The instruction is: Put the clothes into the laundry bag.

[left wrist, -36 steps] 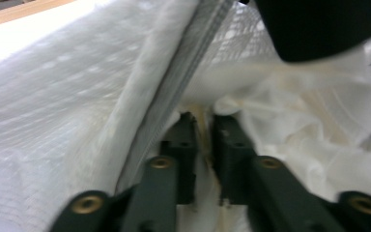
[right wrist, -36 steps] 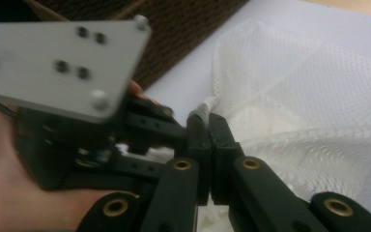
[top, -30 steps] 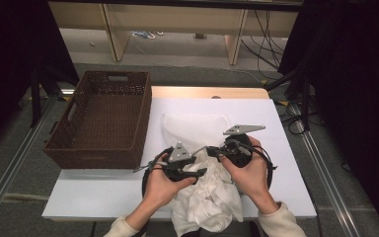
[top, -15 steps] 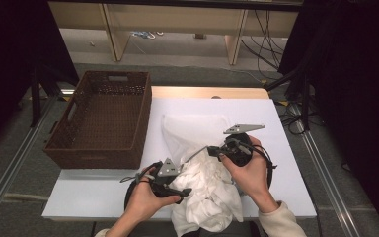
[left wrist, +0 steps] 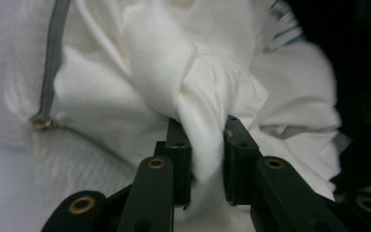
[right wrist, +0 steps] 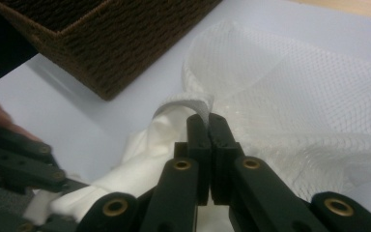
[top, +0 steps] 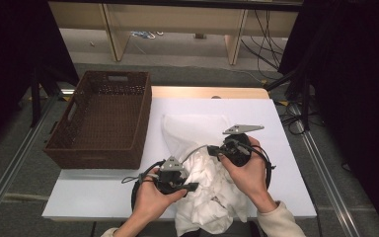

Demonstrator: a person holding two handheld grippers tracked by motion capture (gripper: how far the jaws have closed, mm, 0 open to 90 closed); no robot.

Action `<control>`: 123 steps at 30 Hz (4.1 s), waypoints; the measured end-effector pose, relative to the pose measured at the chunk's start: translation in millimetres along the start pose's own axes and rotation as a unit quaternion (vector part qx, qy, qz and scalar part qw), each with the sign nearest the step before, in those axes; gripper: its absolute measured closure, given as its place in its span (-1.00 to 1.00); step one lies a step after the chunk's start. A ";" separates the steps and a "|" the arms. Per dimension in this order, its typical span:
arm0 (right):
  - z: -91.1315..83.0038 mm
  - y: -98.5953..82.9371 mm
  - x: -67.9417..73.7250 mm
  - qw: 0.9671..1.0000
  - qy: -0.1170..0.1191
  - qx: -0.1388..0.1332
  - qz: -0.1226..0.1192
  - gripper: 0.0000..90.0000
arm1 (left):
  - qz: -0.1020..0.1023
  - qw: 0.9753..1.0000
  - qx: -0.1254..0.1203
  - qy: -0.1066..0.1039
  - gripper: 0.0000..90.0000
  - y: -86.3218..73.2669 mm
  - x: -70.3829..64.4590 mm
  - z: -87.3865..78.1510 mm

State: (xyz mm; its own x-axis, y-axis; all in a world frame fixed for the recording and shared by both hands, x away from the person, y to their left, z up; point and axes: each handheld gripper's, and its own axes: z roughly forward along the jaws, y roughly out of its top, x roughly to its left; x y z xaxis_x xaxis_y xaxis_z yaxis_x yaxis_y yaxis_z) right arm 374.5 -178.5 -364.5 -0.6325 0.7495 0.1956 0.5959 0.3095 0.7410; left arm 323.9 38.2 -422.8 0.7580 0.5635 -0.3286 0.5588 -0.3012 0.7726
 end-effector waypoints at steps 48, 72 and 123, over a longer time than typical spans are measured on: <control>-0.1 -0.7 -2.0 1.000 0.011 0.003 0.000 1.00 | 0.124 0.985 0.045 0.110 -0.23 -10.3 36.9 11.8; 1.5 -2.8 14.4 1.000 0.025 -0.006 -0.011 1.00 | 0.116 0.991 -0.039 0.049 0.82 37.0 -6.9 31.9; -1.6 -1.0 -5.8 1.000 0.019 0.010 0.011 1.00 | 0.157 0.984 0.061 0.064 0.42 -24.7 1.5 46.8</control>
State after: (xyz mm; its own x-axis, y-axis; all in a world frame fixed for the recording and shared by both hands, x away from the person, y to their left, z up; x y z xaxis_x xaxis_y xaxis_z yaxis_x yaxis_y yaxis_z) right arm 376.8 -184.1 -365.3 -0.6375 0.7334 0.2360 0.6194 0.3056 0.7232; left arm 327.0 10.5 -467.8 0.8559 0.5171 -0.0071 0.3457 -0.5619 0.7515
